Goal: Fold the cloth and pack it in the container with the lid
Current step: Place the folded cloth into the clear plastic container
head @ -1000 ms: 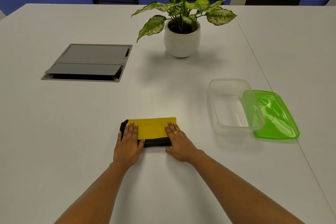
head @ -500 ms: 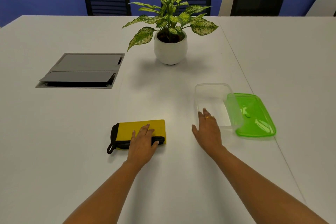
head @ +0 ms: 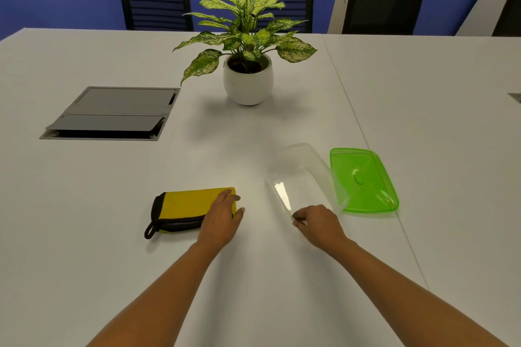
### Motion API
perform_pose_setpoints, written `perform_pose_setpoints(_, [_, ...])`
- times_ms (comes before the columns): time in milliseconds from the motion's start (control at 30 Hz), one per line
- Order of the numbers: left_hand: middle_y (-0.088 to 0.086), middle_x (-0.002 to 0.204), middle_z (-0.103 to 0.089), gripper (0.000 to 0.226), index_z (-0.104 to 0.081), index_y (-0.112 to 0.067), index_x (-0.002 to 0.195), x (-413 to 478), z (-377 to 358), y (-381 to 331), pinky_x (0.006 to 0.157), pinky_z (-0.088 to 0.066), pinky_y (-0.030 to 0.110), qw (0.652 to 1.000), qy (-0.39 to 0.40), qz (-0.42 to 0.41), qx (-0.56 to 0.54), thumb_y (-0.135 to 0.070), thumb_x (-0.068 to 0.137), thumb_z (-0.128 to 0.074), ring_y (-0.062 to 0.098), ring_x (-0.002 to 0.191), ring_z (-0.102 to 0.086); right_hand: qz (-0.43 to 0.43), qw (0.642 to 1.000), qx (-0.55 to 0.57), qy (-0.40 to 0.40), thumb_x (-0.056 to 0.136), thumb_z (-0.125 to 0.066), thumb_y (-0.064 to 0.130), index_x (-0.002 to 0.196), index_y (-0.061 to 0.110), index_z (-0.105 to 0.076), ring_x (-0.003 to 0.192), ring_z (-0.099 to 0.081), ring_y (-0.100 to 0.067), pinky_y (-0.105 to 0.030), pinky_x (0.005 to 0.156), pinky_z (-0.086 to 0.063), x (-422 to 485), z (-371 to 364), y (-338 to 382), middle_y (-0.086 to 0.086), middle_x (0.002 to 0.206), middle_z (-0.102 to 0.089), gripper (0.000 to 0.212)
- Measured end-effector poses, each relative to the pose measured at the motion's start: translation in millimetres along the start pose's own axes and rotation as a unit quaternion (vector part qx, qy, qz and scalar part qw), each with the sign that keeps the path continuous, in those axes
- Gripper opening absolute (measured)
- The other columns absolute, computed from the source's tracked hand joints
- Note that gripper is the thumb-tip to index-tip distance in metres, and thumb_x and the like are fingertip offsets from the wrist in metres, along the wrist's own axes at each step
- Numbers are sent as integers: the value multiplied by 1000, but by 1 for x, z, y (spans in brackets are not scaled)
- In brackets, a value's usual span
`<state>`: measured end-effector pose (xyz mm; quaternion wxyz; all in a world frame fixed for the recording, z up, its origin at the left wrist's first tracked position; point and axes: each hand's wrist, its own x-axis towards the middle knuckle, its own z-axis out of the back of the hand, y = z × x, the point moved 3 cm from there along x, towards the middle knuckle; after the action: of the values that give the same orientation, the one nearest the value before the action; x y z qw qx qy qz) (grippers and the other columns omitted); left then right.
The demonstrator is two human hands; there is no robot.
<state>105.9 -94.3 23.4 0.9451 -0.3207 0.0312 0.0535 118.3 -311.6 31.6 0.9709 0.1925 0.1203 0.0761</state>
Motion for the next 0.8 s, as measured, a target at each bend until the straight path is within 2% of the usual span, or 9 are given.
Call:
perform_pose_setpoints(133, [9, 150, -34, 40, -48, -10, 132, -2, 2, -7, 111, -29, 32, 1000, -8, -2, -17, -23, 94, -50, 22, 139, -31, 69, 995, -27, 65, 90, -56, 26, 112, 19, -69, 106, -64, -15, -23, 93, -43, -21, 9, -16, 2, 114, -72, 26])
perform_pose_setpoints(267, [9, 154, -29, 48, -40, -13, 139, -4, 3, -12, 113, -28, 34, 1000, -10, 3, -10, -27, 94, -50, 22, 143, -26, 120, 981, -79, 128, 92, -55, 25, 115, 19, -66, 122, -55, -11, -29, 116, -14, -34, 16, -30, 4, 119, -69, 26])
perform_pose_setpoints(400, [9, 155, -26, 53, -32, -12, 143, -4, 1, -14, 113, -29, 36, 999, 8, 18, 28, -27, 95, -47, 23, 143, -26, 153, 964, -109, 186, 92, -56, 21, 116, 19, -65, 137, -38, -10, -33, 119, -18, -39, 19, -39, -3, 136, -57, 26])
perform_pose_setpoints(467, [12, 148, -40, 51, -34, -8, 142, -3, 0, -13, 107, -36, 36, 999, 8, 28, 36, -21, 94, -49, 27, 135, -39, 158, 961, -118, 194, 93, -55, 18, 116, 20, -65, 140, -33, -13, -34, 118, -21, -38, 20, -40, -2, 142, -51, 25])
perform_pose_setpoints(567, [17, 119, -64, 44, -45, -8, 133, -5, 0, -10, 78, -45, 30, 998, 0, 39, 55, -9, 90, -50, 32, 106, -60, 191, 953, -120, 202, 92, -55, 20, 115, 19, -65, 141, -27, -8, -28, 116, -18, -38, 21, -40, 3, 142, -51, 25])
perform_pose_setpoints(633, [18, 108, -67, 47, -41, -11, 137, -5, -1, -7, 70, -44, 29, 996, 7, 44, 72, -6, 90, -47, 32, 92, -62, 211, 960, -54, 174, 88, -61, 29, 112, 22, -67, 138, -33, -5, -24, 112, -25, -42, 24, -41, 5, 137, -54, 25])
perform_pose_setpoints(700, [18, 102, -67, 48, -39, -14, 138, -4, -3, -5, 67, -41, 28, 997, 7, 44, 70, -8, 91, -45, 26, 79, -56, 186, 978, 67, 70, 85, -65, 33, 106, 23, -69, 126, -49, -6, -24, 106, -36, -41, 32, -43, 6, 125, -63, 24])
perform_pose_setpoints(767, [18, 102, -68, 47, -41, -14, 137, -2, -4, -4, 67, -43, 28, 997, 1, 46, 60, -8, 91, -44, 26, 79, -56, 101, 984, 121, -84, 88, -62, 24, 107, 19, -69, 113, -59, -14, -22, 95, -41, -33, 36, -57, 1, 116, -68, 21])
perform_pose_setpoints(800, [18, 105, -67, 47, -41, -15, 138, -1, -4, -4, 70, -45, 31, 997, -2, 50, 56, -8, 92, -42, 29, 85, -60, 39, 984, 120, -123, 90, -58, 20, 113, 16, -66, 113, -59, -18, -22, 93, -39, -27, 34, -66, -3, 120, -67, 24])
